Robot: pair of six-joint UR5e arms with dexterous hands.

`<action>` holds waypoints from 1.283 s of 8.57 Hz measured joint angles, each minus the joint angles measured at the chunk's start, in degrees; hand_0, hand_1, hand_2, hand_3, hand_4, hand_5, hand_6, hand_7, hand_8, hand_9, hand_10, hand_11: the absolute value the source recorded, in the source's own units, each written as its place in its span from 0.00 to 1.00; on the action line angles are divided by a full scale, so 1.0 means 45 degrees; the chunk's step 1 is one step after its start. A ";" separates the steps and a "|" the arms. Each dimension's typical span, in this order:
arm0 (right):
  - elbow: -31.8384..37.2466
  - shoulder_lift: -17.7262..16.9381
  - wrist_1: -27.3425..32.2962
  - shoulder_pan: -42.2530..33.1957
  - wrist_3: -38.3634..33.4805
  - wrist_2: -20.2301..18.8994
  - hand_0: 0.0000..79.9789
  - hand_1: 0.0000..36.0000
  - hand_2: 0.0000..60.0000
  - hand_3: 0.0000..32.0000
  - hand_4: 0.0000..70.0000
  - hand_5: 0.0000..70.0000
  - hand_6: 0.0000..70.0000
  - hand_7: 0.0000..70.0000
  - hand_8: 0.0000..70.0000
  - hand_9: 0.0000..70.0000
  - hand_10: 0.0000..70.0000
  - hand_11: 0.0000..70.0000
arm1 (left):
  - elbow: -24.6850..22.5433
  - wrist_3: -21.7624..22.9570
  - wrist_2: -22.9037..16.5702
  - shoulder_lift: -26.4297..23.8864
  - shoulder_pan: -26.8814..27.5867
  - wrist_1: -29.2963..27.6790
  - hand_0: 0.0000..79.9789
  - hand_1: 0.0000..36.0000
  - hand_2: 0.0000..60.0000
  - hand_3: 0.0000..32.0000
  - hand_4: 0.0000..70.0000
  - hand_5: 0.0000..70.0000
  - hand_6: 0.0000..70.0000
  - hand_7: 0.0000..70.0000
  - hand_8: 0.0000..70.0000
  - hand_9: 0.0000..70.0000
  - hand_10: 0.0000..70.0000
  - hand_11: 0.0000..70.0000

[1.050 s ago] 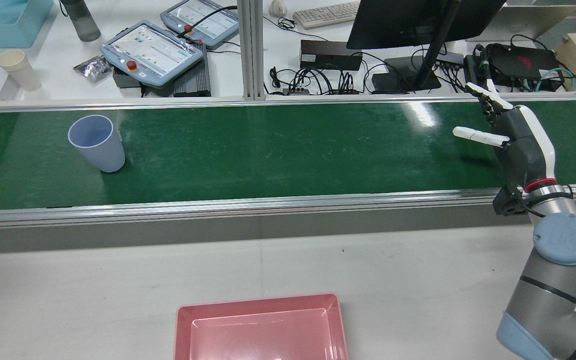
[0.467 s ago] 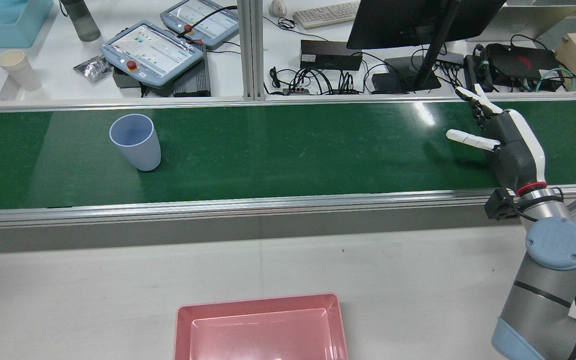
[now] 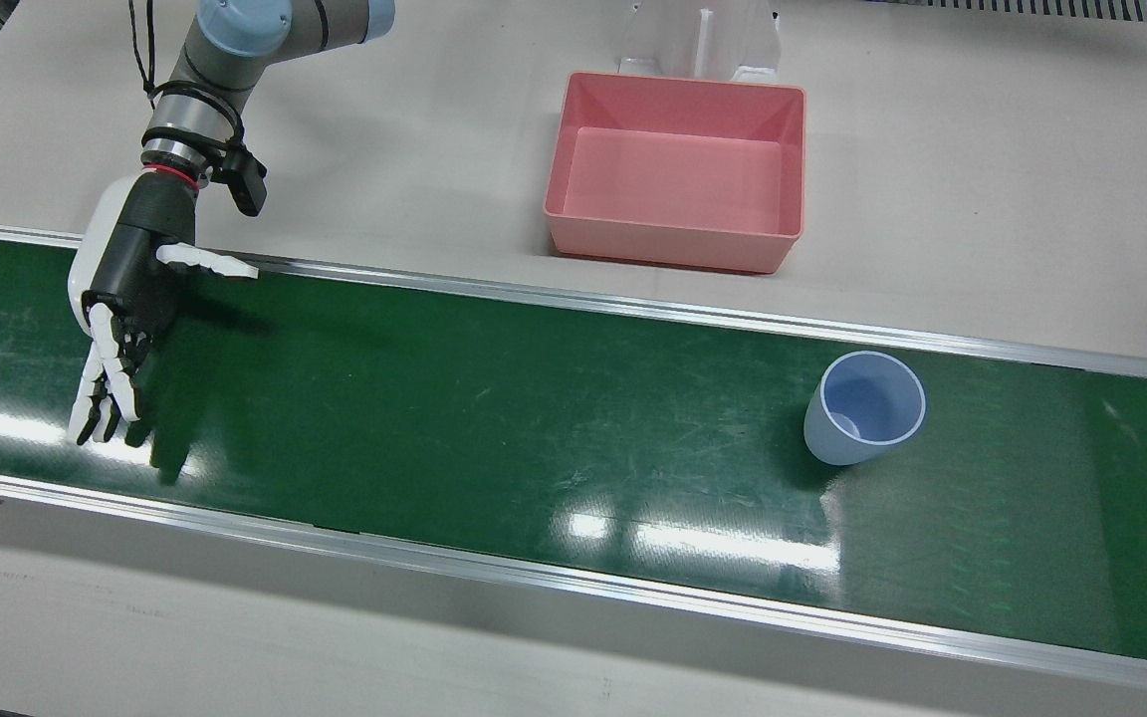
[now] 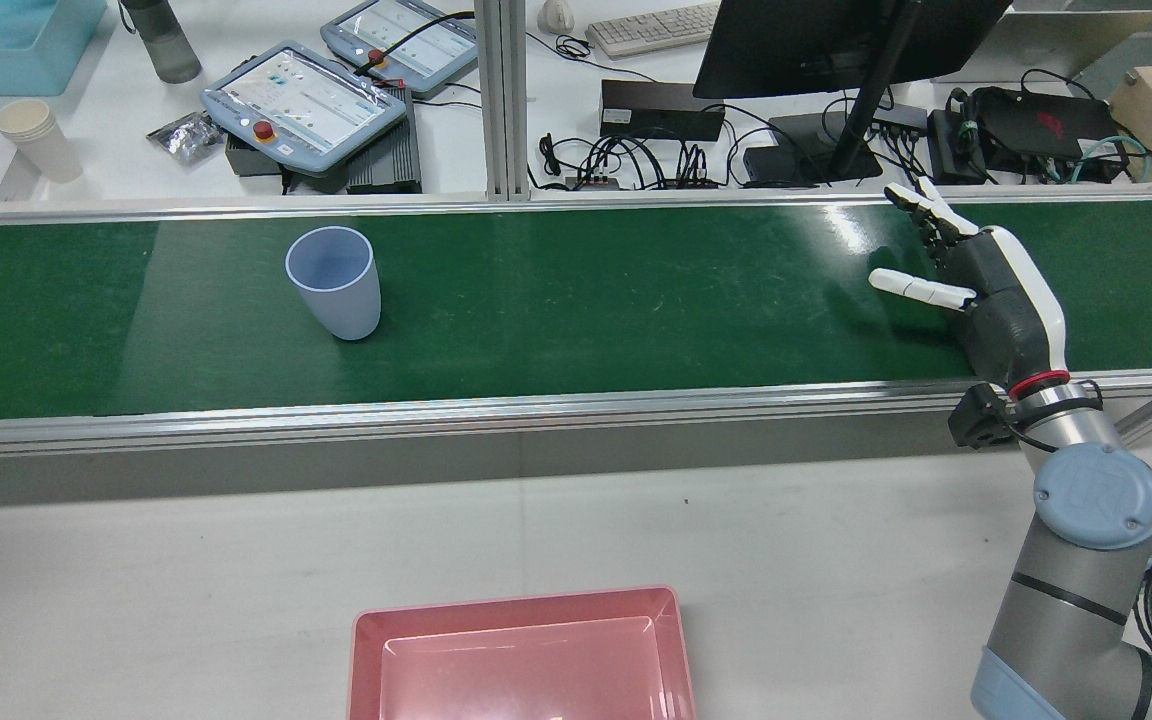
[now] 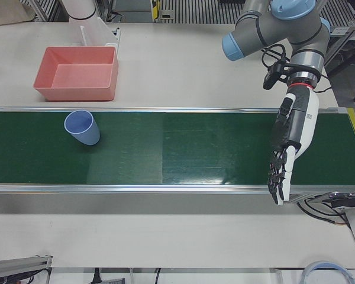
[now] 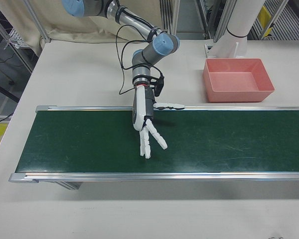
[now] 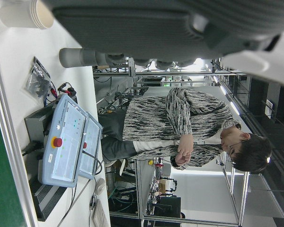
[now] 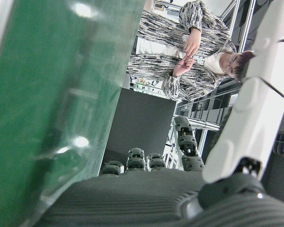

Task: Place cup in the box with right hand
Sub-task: 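Lower the open right hand toward the belt as the blue cup approaches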

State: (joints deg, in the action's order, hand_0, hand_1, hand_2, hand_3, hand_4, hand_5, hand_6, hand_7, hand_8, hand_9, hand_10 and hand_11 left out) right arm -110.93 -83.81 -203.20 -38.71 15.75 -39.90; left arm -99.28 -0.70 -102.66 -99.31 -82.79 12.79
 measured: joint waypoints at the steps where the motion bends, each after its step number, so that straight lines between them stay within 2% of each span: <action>1: -0.0177 -0.0029 0.0000 0.0008 0.0019 0.0000 0.59 0.44 0.13 0.00 0.00 0.08 0.05 0.07 0.08 0.12 0.01 0.04 | 0.0006 0.0000 0.0000 0.0000 -0.0001 -0.0005 0.00 0.00 0.00 0.00 0.00 0.00 0.00 0.00 0.00 0.00 0.00 0.00; 3: -0.0411 -0.0127 -0.0012 -0.0061 0.0054 0.0000 0.57 0.39 0.13 0.00 0.00 0.07 0.04 0.03 0.07 0.12 0.02 0.06 | 0.0011 0.0000 0.0000 0.0000 -0.0001 -0.0008 0.00 0.00 0.00 0.00 0.00 0.00 0.00 0.00 0.00 0.00 0.00 0.00; 6: -0.0423 -0.0555 -0.0019 0.0004 0.0081 -0.0011 0.57 0.39 0.13 0.00 0.00 0.07 0.05 0.07 0.08 0.12 0.02 0.05 | 0.0012 0.0000 0.0000 0.0000 0.0008 -0.0009 0.00 0.00 0.00 0.00 0.00 0.00 0.00 0.00 0.00 0.00 0.00 0.00; 7: -0.0409 -0.0655 -0.0019 0.0111 0.0100 -0.0015 0.59 0.45 0.15 0.00 0.00 0.08 0.05 0.09 0.08 0.12 0.01 0.04 | 0.0013 0.0000 0.0000 0.0000 0.0009 -0.0009 0.00 0.00 0.00 0.00 0.00 0.00 0.00 0.00 0.00 0.00 0.00 0.00; 9: -0.0446 -0.0673 -0.0020 0.0151 0.0126 -0.0018 0.72 0.76 0.13 0.00 0.00 0.13 0.06 0.09 0.09 0.13 0.01 0.05 | 0.0012 0.0000 0.0000 0.0000 0.0015 -0.0009 0.00 0.00 0.00 0.00 0.00 0.00 0.00 0.00 0.00 0.00 0.00 0.00; 10: -0.0473 -0.0672 -0.0020 0.0037 0.0131 -0.0026 0.73 0.76 0.12 0.00 0.00 0.13 0.06 0.09 0.09 0.13 0.01 0.05 | 0.0013 0.0001 0.0000 0.0000 0.0017 -0.0010 0.00 0.00 0.00 0.00 0.00 0.00 0.00 0.00 0.00 0.00 0.00 0.00; 11: -0.0499 -0.0672 -0.0027 -0.0073 0.0132 -0.0041 0.70 0.70 0.11 0.00 0.00 0.12 0.06 0.09 0.09 0.13 0.01 0.05 | 0.0013 0.0000 0.0000 0.0000 0.0017 -0.0009 0.00 0.00 0.00 0.00 0.00 0.00 0.00 0.00 0.00 0.00 0.00 0.00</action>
State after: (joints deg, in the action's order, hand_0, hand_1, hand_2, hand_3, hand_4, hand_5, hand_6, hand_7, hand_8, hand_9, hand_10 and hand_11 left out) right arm -113.18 -86.83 -203.32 -39.04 16.34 -40.09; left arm -99.23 -0.70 -102.66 -99.32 -82.71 12.74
